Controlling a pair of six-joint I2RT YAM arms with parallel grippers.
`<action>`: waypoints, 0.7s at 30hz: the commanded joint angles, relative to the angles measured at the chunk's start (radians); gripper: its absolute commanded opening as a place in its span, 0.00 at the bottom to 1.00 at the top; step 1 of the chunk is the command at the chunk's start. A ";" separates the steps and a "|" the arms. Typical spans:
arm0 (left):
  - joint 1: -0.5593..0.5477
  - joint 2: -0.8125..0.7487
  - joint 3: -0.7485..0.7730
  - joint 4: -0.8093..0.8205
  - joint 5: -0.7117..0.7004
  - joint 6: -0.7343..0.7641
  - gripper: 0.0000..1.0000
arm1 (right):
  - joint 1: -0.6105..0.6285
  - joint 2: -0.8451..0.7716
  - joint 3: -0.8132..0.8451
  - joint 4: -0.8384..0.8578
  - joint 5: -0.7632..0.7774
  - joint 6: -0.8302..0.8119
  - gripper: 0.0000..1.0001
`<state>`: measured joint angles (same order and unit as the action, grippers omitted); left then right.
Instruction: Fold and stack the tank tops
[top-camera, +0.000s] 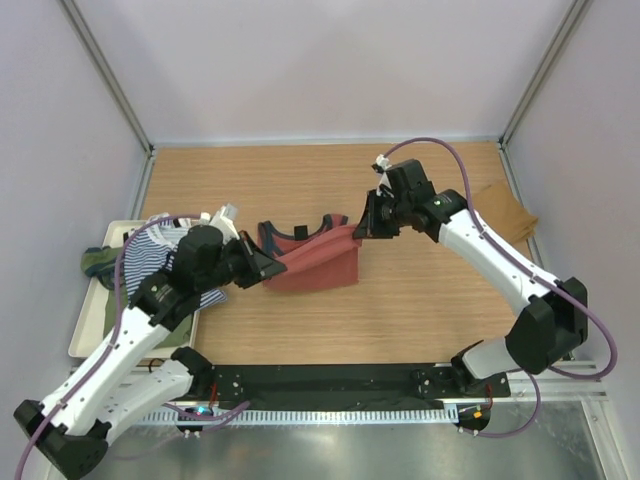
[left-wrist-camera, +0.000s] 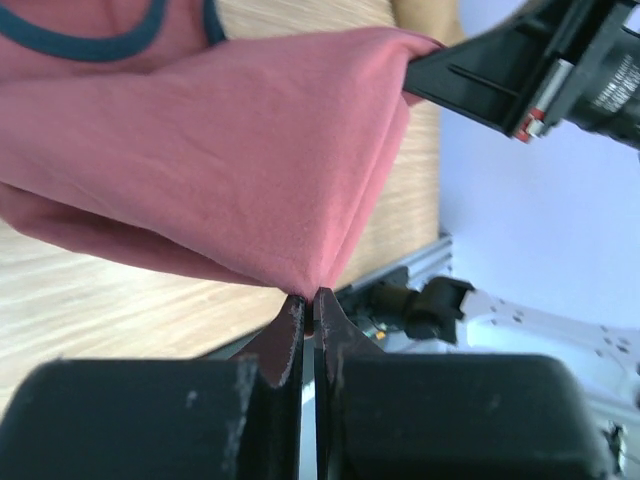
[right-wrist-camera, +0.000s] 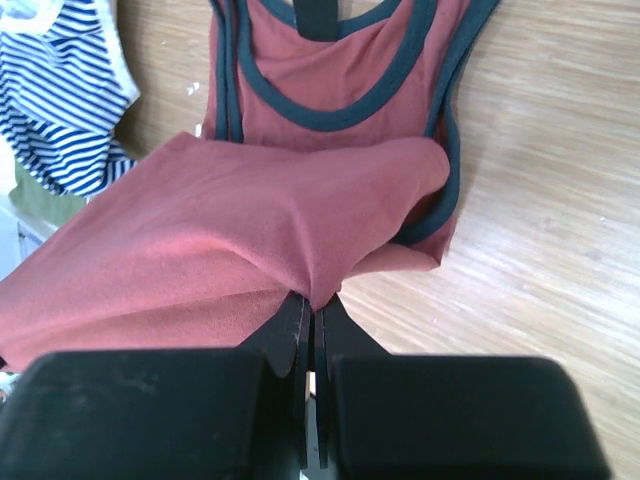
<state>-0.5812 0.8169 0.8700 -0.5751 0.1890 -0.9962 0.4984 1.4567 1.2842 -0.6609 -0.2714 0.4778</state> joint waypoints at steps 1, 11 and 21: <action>-0.051 -0.076 -0.026 -0.012 0.020 -0.051 0.00 | -0.009 -0.105 -0.037 0.004 0.003 0.004 0.02; -0.129 -0.174 -0.135 -0.034 -0.016 -0.130 0.00 | -0.004 -0.229 -0.174 -0.011 -0.012 0.018 0.04; -0.190 -0.137 -0.144 0.004 -0.078 -0.142 0.00 | -0.006 -0.153 -0.094 -0.034 0.017 -0.024 0.07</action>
<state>-0.7666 0.6735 0.7124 -0.5842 0.1448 -1.1412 0.5037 1.2781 1.1225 -0.7090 -0.3161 0.4858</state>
